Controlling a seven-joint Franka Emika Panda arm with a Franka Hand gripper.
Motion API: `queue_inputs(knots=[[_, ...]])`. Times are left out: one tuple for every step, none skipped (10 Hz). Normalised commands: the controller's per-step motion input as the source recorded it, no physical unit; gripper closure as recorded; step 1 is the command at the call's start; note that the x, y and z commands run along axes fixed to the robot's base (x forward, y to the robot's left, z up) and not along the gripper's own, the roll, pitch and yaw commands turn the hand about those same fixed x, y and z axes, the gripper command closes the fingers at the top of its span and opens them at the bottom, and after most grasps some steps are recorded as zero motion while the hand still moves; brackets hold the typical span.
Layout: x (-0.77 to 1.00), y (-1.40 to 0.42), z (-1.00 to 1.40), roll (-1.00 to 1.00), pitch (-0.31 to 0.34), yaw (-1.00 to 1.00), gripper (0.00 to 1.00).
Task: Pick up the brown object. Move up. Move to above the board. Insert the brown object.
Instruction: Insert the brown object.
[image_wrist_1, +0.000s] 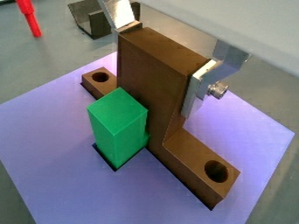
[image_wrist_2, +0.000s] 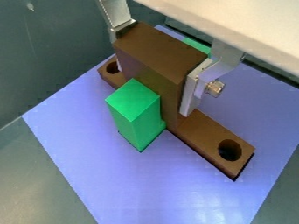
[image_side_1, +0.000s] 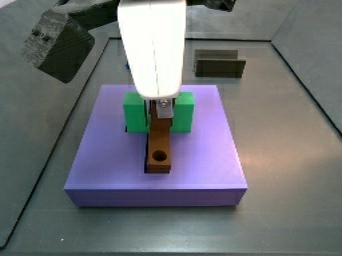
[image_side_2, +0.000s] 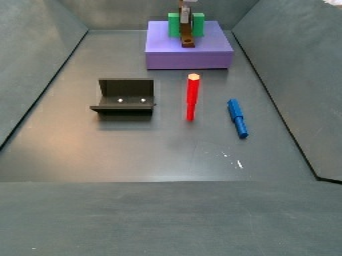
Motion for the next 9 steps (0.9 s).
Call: queue_inputs(knots=[[0.00, -0.07, -0.83, 0.09, -0.206, 0.00, 1.00], [-0.01, -0.05, -0.74, 0.12, -0.240, 0.00, 1.00], [0.01, -0.09, -0.64, 0.19, -0.224, -0.02, 1.00], [0.00, -0.08, -0.66, 0.16, -0.241, 0.00, 1.00], [-0.07, -0.12, -0.59, 0.23, -0.251, 0.01, 1.00], [-0.13, -0.19, -0.49, 0.31, -0.171, 0.06, 1.00], [-0.06, -0.10, -0.43, 0.15, -0.049, 0.01, 1.00], [0.00, 0.00, 0.00, 0.00, -0.007, 0.00, 1.00], [0.00, 0.00, 0.00, 0.00, 0.000, 0.00, 1.00]])
